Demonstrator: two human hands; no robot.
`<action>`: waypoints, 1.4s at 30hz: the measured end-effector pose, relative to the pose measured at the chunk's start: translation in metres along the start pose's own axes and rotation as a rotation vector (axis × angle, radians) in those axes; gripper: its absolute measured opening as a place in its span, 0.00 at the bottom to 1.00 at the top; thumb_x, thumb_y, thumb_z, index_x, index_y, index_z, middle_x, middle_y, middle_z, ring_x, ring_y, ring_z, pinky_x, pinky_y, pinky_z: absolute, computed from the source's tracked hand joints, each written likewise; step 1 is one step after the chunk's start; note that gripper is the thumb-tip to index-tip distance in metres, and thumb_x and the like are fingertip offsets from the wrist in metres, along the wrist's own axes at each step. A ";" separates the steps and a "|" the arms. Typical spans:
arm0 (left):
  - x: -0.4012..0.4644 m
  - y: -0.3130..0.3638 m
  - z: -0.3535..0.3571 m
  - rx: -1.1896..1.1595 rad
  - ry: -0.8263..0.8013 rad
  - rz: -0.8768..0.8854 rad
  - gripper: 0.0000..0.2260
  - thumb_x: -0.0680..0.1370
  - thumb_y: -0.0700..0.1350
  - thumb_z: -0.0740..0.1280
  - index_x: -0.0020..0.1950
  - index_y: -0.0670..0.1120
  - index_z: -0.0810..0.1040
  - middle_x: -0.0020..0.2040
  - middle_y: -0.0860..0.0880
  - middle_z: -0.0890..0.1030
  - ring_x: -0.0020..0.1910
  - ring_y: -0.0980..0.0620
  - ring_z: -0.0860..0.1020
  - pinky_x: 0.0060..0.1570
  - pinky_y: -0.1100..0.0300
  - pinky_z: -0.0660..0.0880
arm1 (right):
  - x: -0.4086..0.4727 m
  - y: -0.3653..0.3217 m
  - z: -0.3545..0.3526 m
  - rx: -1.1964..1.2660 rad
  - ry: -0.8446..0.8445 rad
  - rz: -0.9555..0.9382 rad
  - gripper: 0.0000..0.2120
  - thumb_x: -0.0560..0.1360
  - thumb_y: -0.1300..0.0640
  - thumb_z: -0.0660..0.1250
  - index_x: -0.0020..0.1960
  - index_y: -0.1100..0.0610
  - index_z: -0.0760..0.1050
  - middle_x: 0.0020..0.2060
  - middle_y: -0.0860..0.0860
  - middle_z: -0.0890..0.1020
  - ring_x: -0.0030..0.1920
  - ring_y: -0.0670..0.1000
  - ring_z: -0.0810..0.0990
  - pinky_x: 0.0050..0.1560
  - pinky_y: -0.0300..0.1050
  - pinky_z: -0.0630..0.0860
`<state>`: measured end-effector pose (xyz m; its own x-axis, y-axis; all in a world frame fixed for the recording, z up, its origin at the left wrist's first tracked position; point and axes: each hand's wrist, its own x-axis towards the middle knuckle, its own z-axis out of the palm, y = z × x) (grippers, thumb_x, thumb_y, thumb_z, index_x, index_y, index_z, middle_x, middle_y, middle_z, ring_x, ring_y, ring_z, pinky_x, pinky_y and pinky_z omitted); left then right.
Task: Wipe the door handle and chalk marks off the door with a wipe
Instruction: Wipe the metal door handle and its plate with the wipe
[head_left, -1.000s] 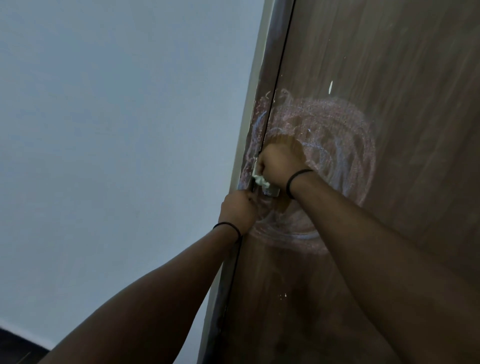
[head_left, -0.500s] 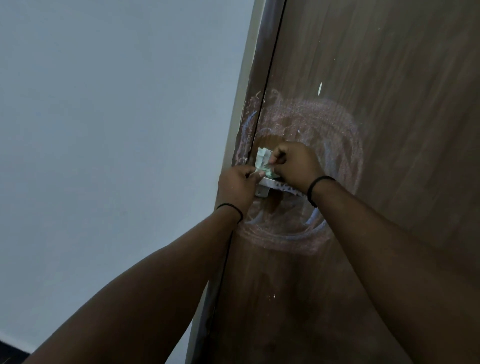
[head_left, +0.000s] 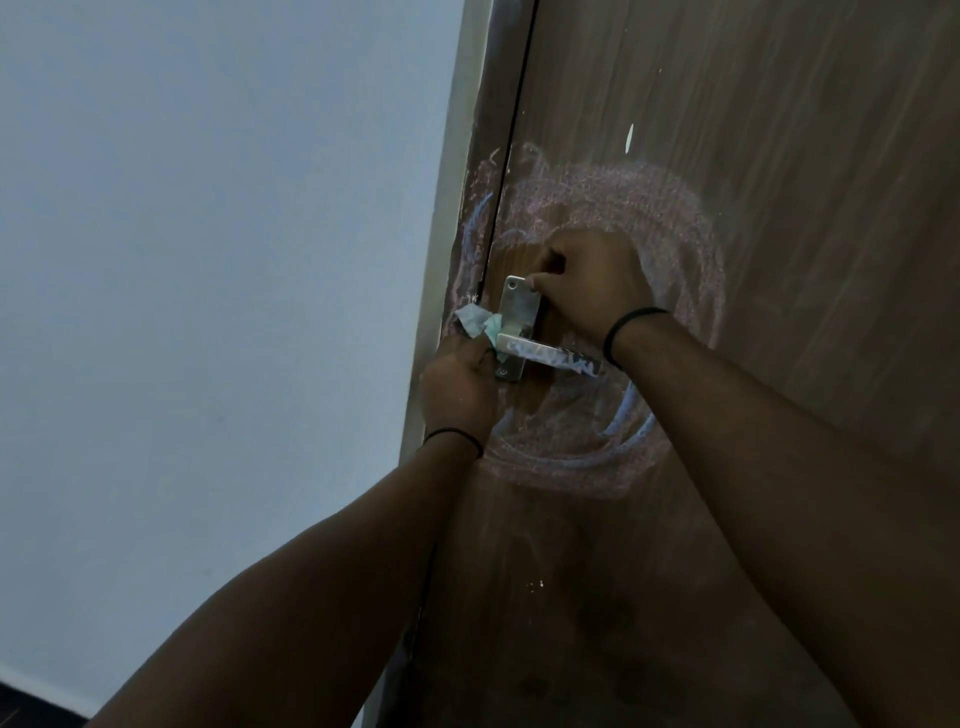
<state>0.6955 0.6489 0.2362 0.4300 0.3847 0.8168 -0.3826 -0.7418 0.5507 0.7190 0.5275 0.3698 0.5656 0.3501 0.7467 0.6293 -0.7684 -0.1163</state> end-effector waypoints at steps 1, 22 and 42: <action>0.001 -0.001 0.002 0.011 0.009 0.018 0.09 0.78 0.39 0.66 0.55 0.42 0.84 0.50 0.41 0.84 0.47 0.42 0.81 0.46 0.58 0.75 | 0.004 -0.001 0.001 -0.004 -0.014 -0.008 0.02 0.70 0.56 0.73 0.40 0.54 0.81 0.38 0.49 0.83 0.40 0.48 0.80 0.42 0.44 0.79; -0.008 0.008 0.024 -0.246 0.212 -0.337 0.06 0.76 0.37 0.67 0.49 0.41 0.83 0.49 0.43 0.83 0.49 0.49 0.79 0.49 0.62 0.73 | 0.017 0.001 0.010 0.075 -0.065 0.092 0.03 0.67 0.58 0.78 0.37 0.55 0.84 0.36 0.49 0.84 0.36 0.44 0.80 0.41 0.38 0.75; -0.013 0.041 0.038 -1.223 0.201 -1.341 0.02 0.79 0.35 0.65 0.50 0.37 0.74 0.51 0.33 0.79 0.35 0.42 0.79 0.29 0.55 0.81 | 0.011 0.000 0.012 0.115 -0.061 0.134 0.04 0.68 0.60 0.77 0.36 0.57 0.83 0.36 0.51 0.84 0.35 0.45 0.79 0.38 0.40 0.73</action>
<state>0.7047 0.5925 0.2417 0.8570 0.4345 -0.2771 -0.2560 0.8255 0.5030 0.7319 0.5383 0.3702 0.6777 0.2830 0.6787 0.6005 -0.7457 -0.2887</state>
